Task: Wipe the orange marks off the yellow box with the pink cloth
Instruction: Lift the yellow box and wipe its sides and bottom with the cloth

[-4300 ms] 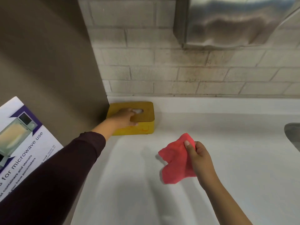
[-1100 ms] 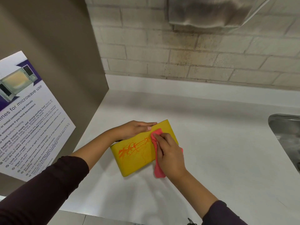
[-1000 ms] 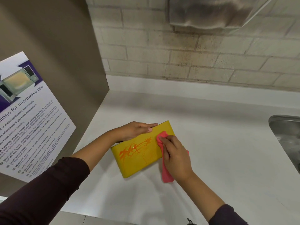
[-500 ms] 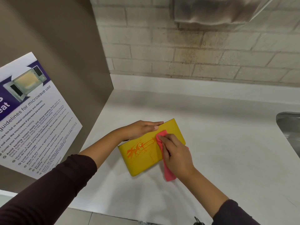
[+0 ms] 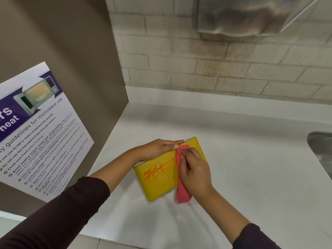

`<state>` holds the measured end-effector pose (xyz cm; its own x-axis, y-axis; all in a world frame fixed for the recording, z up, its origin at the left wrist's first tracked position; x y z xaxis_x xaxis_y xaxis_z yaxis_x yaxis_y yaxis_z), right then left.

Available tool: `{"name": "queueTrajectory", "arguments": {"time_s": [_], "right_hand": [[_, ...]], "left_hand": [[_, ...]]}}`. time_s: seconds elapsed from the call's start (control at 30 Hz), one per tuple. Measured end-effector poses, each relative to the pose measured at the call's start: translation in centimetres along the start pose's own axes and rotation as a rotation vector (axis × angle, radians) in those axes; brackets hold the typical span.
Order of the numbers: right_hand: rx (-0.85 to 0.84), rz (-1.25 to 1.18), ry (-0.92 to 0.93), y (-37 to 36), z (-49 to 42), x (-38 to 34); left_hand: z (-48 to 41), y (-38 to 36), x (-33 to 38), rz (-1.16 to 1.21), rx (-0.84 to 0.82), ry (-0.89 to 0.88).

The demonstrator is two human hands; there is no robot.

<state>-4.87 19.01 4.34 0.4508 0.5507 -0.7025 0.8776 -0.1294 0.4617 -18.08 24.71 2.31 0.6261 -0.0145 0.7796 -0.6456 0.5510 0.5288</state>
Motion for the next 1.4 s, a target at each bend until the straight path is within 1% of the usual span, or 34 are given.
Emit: {"name": "queueTrajectory", "arguments": {"time_s": [0.1,0.17,0.23,0.33,0.43,0.5,0.57,0.7,0.77,0.87,0.97,1.07,1.17,1.27,1.33,1.4], "right_hand": [[-0.117,0.032,0.113,0.5,1.1,0.5],[-0.162,0.048,0.149,1.3,1.4,1.3],[-0.130,0.064,0.096,2.2,0.8,2.3],[-0.015,0.037,-0.022,2.4,-0.3,2.5],[0.047,-0.021,-0.060,1.0,-0.7,1.1],[0.014,-0.045,-0.029,-0.1,-0.4,0.0],[-0.056,-0.038,0.015,-0.7,0.3,-0.7],[-0.162,-0.023,0.103,0.0,1.5,-0.3],[-0.139,-0.006,0.093,1.0,1.4,0.5],[-0.039,0.000,0.001,2.2,0.5,1.7],[0.009,-0.002,-0.061,1.7,-0.6,1.4],[-0.022,-0.021,-0.024,0.0,-0.5,-0.2],[-0.125,-0.049,0.033,-1.3,0.7,-1.2],[-0.209,-0.038,0.108,-0.9,1.3,-0.9],[-0.195,-0.014,0.109,0.1,1.0,-0.1],[-0.144,0.010,0.074,0.9,0.2,0.6]], "left_hand": [[0.1,-0.2,0.0,0.019,-0.024,0.010],[0.2,-0.2,0.2,0.025,-0.033,0.008],[0.3,-0.1,0.3,0.021,-0.028,0.010],[0.3,0.1,0.4,0.021,-0.014,0.010],[0.3,-0.2,0.6,0.009,0.000,-0.011],[0.4,-0.2,0.7,0.033,0.010,-0.010],[0.5,-0.1,0.7,0.049,0.006,-0.004],[0.6,-0.6,0.6,0.132,-0.015,-0.012],[0.6,-0.6,0.5,0.151,-0.007,-0.003],[0.6,-0.3,0.5,0.140,-0.003,0.018],[0.5,-0.1,0.4,0.095,0.009,0.024],[0.4,0.0,0.3,0.076,0.023,0.011],[0.4,0.0,0.4,0.090,0.008,0.006],[0.3,-0.1,0.2,0.130,-0.010,0.005],[0.2,-0.1,0.2,0.140,-0.004,0.025],[0.3,0.2,0.3,0.102,0.006,0.042]]}}
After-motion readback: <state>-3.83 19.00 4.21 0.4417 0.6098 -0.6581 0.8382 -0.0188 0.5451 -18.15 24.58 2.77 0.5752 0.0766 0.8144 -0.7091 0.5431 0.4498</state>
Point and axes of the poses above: each hand's wrist, its own z-axis away from the middle knuckle, its own y-axis out of the back of the hand, x = y × z, the point moved 6 cm from there along -z, towards the middle knuckle, and after that the axes turned 10 degrees about -z, right-handed, at the moved point
